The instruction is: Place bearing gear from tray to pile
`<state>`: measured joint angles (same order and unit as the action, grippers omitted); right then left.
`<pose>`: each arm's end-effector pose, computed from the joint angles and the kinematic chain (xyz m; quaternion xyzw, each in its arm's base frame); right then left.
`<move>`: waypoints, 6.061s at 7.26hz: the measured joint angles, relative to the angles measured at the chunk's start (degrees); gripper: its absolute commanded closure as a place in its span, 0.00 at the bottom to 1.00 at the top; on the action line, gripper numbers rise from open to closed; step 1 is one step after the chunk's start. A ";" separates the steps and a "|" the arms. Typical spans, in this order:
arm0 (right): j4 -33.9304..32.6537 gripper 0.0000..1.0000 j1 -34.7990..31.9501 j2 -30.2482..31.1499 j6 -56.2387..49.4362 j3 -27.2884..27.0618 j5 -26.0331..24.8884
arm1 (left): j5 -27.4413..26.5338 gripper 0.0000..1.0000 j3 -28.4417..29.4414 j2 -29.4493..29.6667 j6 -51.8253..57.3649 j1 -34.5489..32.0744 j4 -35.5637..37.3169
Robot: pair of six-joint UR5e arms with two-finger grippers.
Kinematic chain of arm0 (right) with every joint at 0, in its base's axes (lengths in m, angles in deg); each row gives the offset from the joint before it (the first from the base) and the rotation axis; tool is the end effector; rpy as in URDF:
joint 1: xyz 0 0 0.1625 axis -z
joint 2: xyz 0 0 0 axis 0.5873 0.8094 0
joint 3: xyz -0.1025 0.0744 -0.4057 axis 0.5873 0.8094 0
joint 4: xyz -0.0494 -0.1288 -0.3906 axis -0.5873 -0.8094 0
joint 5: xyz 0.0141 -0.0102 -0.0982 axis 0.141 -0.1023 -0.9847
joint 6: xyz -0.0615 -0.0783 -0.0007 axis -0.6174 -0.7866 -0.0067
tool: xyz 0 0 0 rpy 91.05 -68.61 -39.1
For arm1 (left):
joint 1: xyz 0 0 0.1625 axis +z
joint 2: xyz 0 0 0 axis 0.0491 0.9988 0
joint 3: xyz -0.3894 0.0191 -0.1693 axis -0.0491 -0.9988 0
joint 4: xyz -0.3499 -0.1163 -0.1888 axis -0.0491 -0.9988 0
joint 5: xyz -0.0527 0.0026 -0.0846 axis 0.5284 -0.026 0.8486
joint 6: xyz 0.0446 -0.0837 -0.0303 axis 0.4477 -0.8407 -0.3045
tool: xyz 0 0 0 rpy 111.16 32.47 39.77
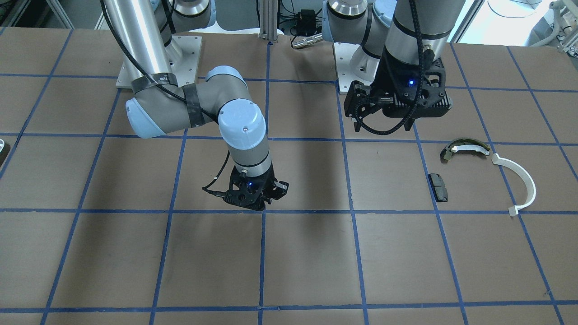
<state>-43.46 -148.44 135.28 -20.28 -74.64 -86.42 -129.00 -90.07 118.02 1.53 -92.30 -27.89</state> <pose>0.3713 -0.5227 0.2255 0.1357 0.9888 -0.0051 0.0613 -0.1733 -0.5157 0.4952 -0.0063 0.9992 -0.0213 0.0318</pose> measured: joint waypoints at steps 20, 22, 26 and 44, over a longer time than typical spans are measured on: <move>15.82 0.00 64.30 11.08 -70.34 -0.74 -3.22 | 4.19 0.00 -22.69 20.50 -23.19 -15.14 43.99; 10.18 0.00 72.11 7.78 -78.14 -0.62 -5.10 | 3.56 0.00 -22.62 22.67 -23.13 -15.92 47.41; 0.00 0.00 79.22 -1.92 -86.75 2.54 -7.49 | 0.83 0.23 -22.85 24.20 -22.70 -16.80 51.10; 0.02 1.00 78.70 -7.58 -84.83 5.29 -6.66 | -2.56 1.00 -24.87 14.89 31.73 27.46 32.30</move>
<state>-43.44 -69.74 127.70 -105.11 -69.35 -93.08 -131.56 -114.94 132.91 33.26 -64.84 4.41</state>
